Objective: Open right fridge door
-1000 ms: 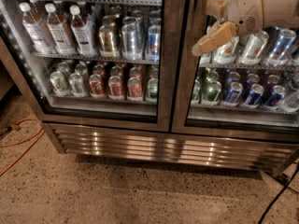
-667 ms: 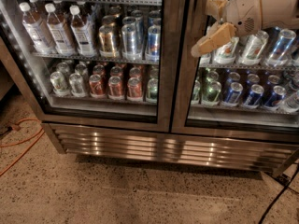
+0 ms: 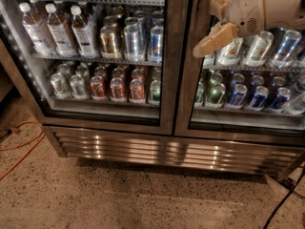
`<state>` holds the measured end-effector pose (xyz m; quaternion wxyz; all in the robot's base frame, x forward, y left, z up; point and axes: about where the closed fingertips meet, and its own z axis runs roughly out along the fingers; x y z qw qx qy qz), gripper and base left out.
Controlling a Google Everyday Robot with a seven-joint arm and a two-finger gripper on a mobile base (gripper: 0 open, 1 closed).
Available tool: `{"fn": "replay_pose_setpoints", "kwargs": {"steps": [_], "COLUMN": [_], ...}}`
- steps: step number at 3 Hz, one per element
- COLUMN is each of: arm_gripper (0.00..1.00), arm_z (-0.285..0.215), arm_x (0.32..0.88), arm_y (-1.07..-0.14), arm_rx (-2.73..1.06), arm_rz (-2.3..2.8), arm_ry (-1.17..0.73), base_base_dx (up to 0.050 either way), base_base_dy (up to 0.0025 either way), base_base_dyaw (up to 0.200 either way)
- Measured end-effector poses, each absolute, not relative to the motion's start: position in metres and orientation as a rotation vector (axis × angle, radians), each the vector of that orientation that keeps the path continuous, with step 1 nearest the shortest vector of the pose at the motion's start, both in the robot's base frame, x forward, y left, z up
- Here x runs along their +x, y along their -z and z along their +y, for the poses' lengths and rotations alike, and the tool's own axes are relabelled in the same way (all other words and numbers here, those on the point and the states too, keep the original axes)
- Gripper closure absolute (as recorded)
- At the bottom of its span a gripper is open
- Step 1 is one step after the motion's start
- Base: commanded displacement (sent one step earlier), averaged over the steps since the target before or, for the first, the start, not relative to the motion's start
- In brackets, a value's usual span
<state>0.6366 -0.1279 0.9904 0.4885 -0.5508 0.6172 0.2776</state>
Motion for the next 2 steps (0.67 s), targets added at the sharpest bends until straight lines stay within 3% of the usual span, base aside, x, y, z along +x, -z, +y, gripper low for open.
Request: {"fn": "replay_pose_setpoints", "kwargs": {"steps": [2], "arm_gripper": [0.0], "arm_z": [-0.136], "arm_x": [0.641], "arm_y": [-1.028], "arm_rx": [-1.304], "arm_rz": [1.407], "arm_ry": [-0.544], "base_base_dx": [0.0], "base_base_dy": [0.0], "base_base_dyaw": [0.0]}}
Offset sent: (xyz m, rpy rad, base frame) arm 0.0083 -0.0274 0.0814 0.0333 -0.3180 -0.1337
